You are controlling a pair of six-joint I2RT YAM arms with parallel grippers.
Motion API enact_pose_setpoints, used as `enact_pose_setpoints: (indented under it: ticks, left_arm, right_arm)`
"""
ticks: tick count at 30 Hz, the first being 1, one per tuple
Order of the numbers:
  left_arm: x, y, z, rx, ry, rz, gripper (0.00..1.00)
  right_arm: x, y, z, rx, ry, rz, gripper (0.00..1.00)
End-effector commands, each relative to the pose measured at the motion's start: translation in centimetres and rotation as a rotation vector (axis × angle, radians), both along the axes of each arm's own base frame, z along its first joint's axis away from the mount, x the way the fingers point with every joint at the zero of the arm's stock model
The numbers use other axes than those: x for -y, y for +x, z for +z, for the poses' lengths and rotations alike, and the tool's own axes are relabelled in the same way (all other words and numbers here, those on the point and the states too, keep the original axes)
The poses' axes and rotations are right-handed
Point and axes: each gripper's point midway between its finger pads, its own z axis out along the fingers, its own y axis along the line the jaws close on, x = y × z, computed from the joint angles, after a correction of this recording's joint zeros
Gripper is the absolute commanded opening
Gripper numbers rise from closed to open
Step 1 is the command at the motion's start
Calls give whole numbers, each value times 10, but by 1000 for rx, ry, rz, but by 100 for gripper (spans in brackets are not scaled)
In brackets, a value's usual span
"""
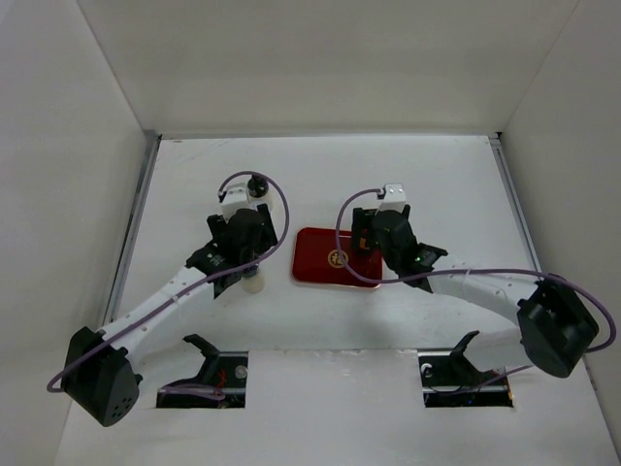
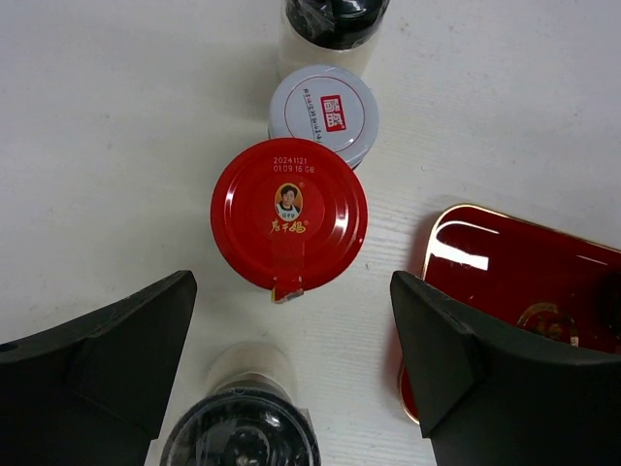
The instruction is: Organize the condiment bottles
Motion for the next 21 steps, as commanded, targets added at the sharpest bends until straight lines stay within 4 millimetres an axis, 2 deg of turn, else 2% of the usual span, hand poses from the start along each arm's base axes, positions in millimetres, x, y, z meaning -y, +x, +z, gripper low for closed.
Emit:
enact_pose_setpoints:
  ticks: [1,5,7,16,18,21]
  left_arm:
    - [-2,17,16,73,-23,42,81]
    - [-7,28,7,60,-8,69,80]
    - [-9,32,4,57,-9,79,79]
    - [-4,48,-12,30,9,89,74]
    - [-4,50,-12,31,6,92,66]
    - [-4,50,-6,51,0,96,49]
  right_arm:
    - [-9,1,36,101,90,2,94]
    - [-11,-7,58,139,119,26,100]
    - [-11,-13,68,154,137,38,100]
    - [-8,-29,91,198,197,75,100]
    - [-6,-30,94,206,205,77,100]
    - [-6,-33,94,209,213,83,100]
